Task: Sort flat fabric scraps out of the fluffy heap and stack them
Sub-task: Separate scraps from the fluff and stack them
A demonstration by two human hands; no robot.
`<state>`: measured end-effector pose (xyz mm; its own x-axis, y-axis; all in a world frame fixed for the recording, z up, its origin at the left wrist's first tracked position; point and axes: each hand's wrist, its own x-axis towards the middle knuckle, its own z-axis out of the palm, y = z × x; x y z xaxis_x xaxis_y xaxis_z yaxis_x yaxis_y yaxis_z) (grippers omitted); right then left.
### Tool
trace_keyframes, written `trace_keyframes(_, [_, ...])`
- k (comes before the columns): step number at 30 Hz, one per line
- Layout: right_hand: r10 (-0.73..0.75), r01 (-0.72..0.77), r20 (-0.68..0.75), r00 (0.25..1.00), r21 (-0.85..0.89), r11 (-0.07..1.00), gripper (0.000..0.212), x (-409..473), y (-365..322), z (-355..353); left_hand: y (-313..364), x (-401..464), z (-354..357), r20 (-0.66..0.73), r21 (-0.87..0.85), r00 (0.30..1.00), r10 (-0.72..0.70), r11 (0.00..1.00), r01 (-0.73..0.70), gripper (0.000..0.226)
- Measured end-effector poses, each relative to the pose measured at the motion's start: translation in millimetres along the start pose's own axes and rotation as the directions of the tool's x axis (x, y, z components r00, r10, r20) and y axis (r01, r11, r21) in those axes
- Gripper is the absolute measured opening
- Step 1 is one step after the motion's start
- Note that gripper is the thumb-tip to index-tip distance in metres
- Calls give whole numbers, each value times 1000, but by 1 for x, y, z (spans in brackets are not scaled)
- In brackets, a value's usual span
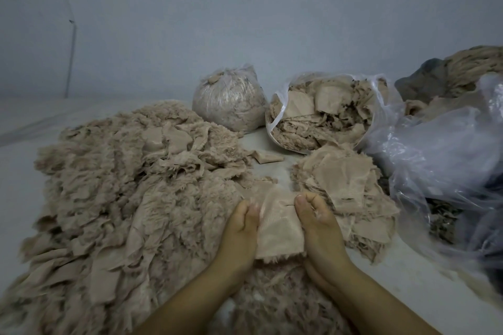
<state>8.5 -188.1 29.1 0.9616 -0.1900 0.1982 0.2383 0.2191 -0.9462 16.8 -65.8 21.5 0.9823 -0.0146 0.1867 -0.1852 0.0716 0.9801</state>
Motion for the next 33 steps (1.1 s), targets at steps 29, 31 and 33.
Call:
trace_keyframes(29, [-268,26,-219,938,-728,685,23,108,-75,-87,12,1,-42,110,468,915,388,792,-393,57])
trace_keyframes(31, [-387,44,-167,907,-876,480,37,104,-73,-92,10,4,-42,92,488,923,374,791,-369,58])
trace_keyframes(33, [-479,105,-78,874,-934,342,32,98,-68,-91,9,7,-42,137,586,907,399,706,-399,42])
